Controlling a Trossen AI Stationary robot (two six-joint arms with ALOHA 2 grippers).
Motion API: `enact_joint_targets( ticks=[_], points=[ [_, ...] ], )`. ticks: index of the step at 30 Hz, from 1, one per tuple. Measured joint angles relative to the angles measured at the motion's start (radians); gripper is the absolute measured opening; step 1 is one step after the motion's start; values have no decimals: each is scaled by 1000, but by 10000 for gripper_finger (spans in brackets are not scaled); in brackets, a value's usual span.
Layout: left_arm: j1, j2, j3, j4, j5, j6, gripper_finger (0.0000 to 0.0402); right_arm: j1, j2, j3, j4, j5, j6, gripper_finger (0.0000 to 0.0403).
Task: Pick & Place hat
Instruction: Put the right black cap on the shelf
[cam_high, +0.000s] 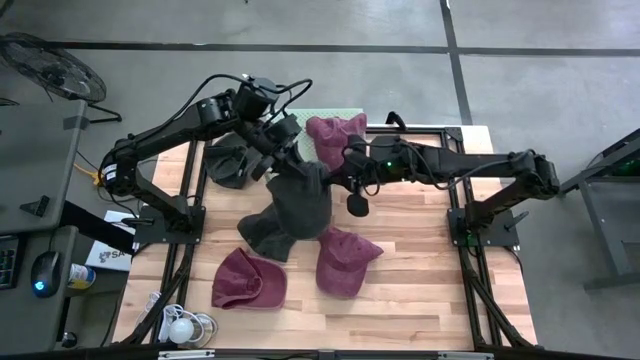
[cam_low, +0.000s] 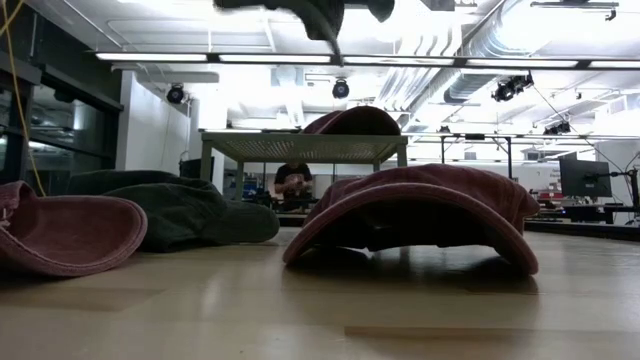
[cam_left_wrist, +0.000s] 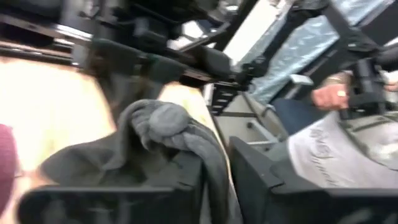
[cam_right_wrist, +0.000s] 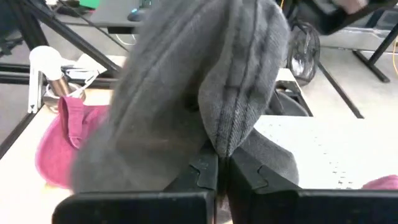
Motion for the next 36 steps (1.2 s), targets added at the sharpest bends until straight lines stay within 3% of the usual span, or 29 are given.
enact_joint_targets(
  ticks=[6, 11, 22, 36],
  points=[
    [0, -11, 0, 0, -82, 3, 170, 28, -1, 0, -19, 41, 44, 3],
    [0, -12, 0, 0, -142, -5, 216, 50, -2, 0, -28, 88, 86, 2],
    [0, -12, 0, -7, -420, -50, 220, 97, -2, 0, -43, 162, 134, 1],
    [-3, -90, 0, 146, -649, -295, 220, 104, -49, 21, 15, 483, 136, 0]
  ],
)
